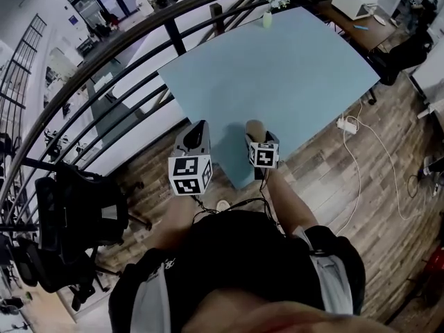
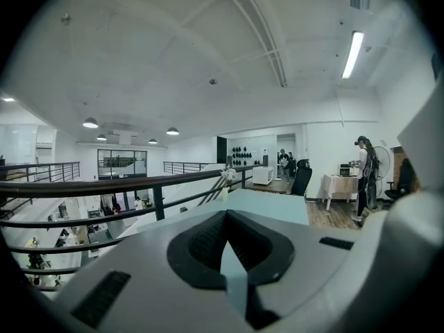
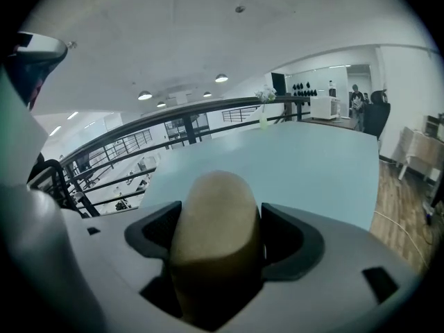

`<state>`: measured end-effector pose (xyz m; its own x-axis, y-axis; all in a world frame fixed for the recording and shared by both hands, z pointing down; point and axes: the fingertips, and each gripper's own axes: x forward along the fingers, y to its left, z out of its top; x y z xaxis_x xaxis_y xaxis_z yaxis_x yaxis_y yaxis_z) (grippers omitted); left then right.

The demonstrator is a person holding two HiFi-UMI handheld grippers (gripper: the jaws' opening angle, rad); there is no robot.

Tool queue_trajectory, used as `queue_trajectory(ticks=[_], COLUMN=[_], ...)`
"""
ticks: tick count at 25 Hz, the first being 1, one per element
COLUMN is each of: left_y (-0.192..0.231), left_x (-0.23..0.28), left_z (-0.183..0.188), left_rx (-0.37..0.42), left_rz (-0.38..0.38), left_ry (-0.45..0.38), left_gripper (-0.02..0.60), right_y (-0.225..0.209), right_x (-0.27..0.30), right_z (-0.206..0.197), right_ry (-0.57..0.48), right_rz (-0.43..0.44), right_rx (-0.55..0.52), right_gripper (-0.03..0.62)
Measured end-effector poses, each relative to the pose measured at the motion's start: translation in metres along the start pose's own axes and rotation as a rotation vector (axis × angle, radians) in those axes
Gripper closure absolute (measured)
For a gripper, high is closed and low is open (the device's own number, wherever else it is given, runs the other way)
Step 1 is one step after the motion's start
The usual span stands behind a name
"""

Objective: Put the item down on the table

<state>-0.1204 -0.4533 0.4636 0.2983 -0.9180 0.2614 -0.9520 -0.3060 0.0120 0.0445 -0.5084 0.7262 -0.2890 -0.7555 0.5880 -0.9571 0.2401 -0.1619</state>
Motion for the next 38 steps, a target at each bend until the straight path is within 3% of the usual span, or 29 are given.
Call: queue_trajectory(ticks=[9, 14, 19, 27, 32, 35, 38], left_y=[-0.001, -0.002, -0.007, -0.012, -0.017, -0.023, -0.027], left_x=[0.004, 0.004, 0.001, -0.008, -0.012, -0.013, -0.013], left_z=[-0.007, -0.007, -0.004, 0.003, 0.005, 0.008, 0.010], left_rx=[0.000, -0.002, 0.000, -0.006, -0.011, -0.014, -0.014], left_rz=[0.011, 0.008, -0.002, -0.018, -0.037, -0.053, -0.069], left_ry=[0.024, 0.020, 0.007, -0.023, -0.046, -0.057, -0.065], left_gripper=[0.574, 0.574, 0.574, 0.574, 0.574, 0.574, 0.574], right_y=[0.001, 0.009, 0.007, 0.021, 0.022, 0.025, 0.029], right_x=[0.016, 0.021, 0.021, -0.009, -0.053, -0.083, -0.116], right_z=[-0.042, -0.043, -0.043, 0.010, 0.073, 0.107, 0.137], right_ry=[0.106, 0.149, 0.141, -0.040, -0.251, -0.343, -0.425], right_rz=[0.004, 0.012, 0.022, 0.040, 0.022, 0.052, 0.080], right_rx=[-0.049, -0.099, -0.069, -0.060, -0.039, -0.006, 0.030], right_gripper=[0.227, 0.223, 0.217, 0.220, 0.321, 0.365, 0.455])
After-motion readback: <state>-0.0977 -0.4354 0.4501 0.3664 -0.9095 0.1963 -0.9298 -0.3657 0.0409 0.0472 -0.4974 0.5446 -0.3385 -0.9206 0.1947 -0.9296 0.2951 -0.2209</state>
